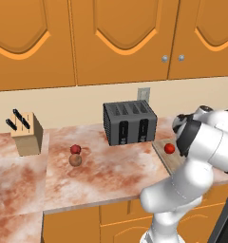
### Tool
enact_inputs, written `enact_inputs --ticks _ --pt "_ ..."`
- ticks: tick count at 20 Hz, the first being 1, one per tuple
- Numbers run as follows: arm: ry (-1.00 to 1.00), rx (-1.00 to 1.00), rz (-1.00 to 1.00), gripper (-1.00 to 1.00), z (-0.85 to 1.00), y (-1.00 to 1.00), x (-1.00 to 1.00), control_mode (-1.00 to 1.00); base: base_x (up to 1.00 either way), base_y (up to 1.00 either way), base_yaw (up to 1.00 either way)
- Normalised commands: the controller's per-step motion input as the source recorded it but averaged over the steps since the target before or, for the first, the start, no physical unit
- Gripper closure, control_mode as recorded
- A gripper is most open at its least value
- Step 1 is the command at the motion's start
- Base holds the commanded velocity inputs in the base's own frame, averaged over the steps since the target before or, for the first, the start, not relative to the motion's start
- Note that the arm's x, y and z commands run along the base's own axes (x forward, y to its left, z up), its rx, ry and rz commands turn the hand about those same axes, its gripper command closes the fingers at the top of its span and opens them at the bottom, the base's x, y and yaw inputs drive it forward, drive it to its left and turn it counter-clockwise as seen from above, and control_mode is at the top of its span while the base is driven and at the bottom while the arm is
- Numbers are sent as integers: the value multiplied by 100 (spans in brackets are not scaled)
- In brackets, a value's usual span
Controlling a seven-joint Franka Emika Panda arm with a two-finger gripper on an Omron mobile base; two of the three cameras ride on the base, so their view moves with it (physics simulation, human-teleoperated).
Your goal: Place the avocado, onion, tomato, and bell pepper on the cutting board.
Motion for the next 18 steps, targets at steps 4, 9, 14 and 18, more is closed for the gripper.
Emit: enact_inputs --ticks 4,9,14,18 --pt "-3 0 0 -100 43 3 0 -100 0 0 0" --pt "-5 0 0 -100 54 15 -2 -100 0 0 0" --pt "-8 0 0 -100 50 55 -26 -100 0 0 0" --pt "-13 0 0 -100 41 66 -42 -100 0 0 0"
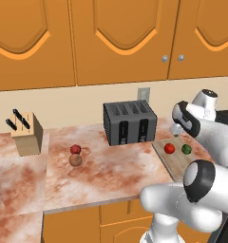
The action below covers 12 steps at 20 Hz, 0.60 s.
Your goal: Place the avocado, onion, tomato, and bell pepper on the cutting board.
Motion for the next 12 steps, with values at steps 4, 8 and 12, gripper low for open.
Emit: enact_inputs --ticks 4,8,12 --pt "-16 0 0 -100 43 65 -47 -100 0 0 0" --pt "-12 0 0 -100 47 72 -45 -100 0 0 0" --pt "-9 0 0 -100 44 82 -43 -100 0 0 0"
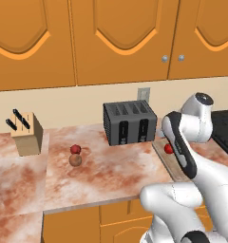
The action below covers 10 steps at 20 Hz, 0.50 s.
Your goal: Place the avocado, onion, tomato, and bell pepper on the cutting board.
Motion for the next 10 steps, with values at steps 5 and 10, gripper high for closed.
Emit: enact_inputs --ticks 5,10 --pt "-7 0 0 -100 36 87 -42 -100 0 0 0" --pt "-1 -5 0 -100 9 89 -28 -100 0 0 0"
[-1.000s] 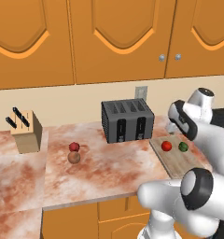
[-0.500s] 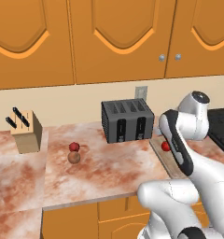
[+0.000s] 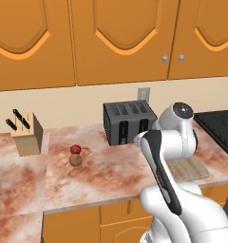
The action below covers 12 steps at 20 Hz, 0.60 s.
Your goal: Place the avocado, onion, tomato, and bell pepper on the cutting board.
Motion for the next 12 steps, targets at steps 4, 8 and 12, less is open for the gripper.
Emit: enact_inputs --ticks 4,8,12 --pt "0 -4 0 -100 0 72 -29 -100 0 0 0" --pt "2 10 0 -100 3 61 -6 -100 0 0 0" --pt "11 24 0 -100 25 52 0 -100 0 0 0"
